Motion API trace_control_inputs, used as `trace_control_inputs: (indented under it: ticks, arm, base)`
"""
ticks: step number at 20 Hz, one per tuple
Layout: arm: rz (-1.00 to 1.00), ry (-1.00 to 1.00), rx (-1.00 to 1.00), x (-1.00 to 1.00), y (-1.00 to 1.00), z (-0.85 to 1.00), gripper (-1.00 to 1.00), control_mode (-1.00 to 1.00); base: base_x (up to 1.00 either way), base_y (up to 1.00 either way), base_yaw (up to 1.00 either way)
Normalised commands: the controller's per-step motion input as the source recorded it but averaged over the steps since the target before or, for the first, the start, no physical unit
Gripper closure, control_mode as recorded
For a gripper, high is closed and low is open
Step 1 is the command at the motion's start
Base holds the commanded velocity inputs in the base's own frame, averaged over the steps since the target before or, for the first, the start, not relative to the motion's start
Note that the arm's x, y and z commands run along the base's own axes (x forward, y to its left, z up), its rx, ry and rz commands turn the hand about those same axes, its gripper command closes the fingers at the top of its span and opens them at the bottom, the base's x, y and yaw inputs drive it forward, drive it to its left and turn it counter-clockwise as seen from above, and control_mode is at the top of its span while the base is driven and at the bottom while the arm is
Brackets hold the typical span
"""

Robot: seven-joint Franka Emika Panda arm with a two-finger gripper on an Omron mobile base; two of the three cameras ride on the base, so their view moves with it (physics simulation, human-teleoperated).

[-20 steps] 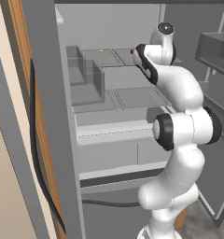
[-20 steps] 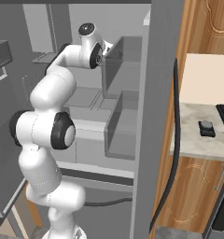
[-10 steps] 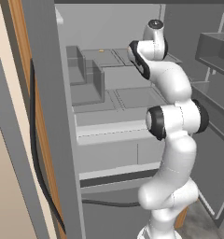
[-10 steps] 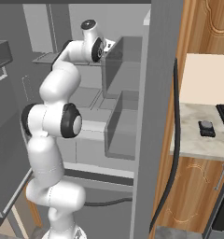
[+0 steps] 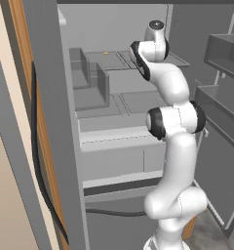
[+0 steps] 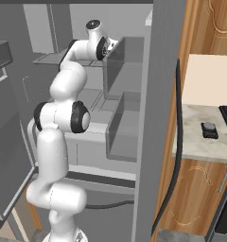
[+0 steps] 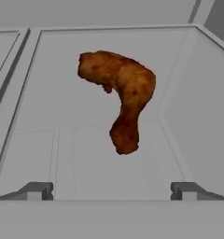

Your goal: Take the chicken drumstick from the fridge and place it on the digital scale on the counter by the fridge. Wait a few seconds for a reading, then move it to the plate on the dining counter.

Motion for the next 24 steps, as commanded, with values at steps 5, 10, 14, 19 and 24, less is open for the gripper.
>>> trace_control_inputs:
  ticks: [5, 10, 14, 19, 24]
  arm:
    - [0.0, -0.02, 0.0, 0.09, -0.18, -0.05, -1.0, -1.0]
    - [0.0, -0.05, 0.01, 0.02, -0.11, -0.15, -1.0, -1.0]
    - [0.0, -0.01, 0.0, -0.2, -0.02, -0.47, -1.0, -1.0]
    - [0.0, -0.18, 0.02, -0.09, 0.04, -0.25, -1.0, -1.0]
    - [0.0, -0.31, 0.03, 0.18, 0.17, 0.0, -1.0, -1.0]
  base:
    - [0.0, 0.0, 0.0]
    - [0.0, 0.0, 0.0]
    - [0.0, 0.0, 0.0]
    - [0.0, 0.0, 0.0]
    - [0.0, 0.0, 0.0]
